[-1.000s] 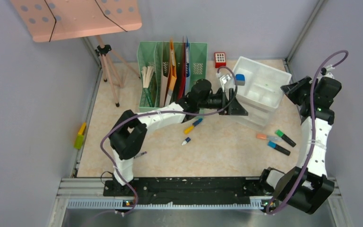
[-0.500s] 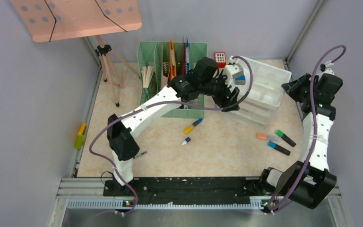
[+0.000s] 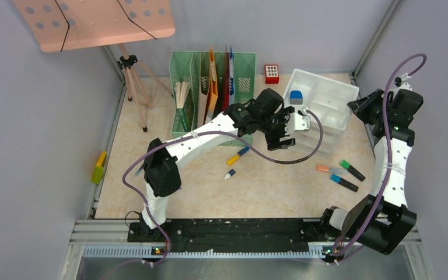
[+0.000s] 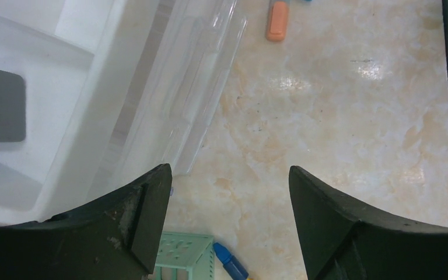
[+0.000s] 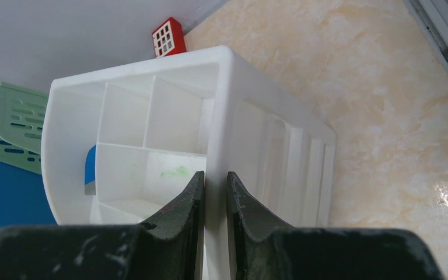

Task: Organize the desk
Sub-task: Open the drawer in the storage box.

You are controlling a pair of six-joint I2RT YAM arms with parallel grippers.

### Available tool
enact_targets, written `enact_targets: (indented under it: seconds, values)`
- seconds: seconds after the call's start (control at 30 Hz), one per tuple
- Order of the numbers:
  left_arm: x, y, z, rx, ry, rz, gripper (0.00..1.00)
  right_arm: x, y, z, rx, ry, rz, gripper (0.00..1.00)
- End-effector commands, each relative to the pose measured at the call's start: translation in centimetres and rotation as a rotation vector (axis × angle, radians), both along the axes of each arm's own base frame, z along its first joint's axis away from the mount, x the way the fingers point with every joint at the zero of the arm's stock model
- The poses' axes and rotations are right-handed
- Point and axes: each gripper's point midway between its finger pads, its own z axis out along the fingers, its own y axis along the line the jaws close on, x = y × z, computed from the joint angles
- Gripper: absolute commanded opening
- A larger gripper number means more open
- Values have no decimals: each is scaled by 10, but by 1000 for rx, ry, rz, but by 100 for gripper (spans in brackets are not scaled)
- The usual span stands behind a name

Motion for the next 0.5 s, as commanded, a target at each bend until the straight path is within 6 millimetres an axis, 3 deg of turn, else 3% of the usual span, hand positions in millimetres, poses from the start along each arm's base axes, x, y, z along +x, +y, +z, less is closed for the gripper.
enact_targets:
  seconds: [0.0, 0.47]
  values:
    - [3, -4, 31, -57, -181, -95, 79, 2, -1, -14, -12, 37, 16, 0]
    - [-1, -16, 37, -83, -253, -176, 79, 0, 3, -17, 4, 42, 32, 0]
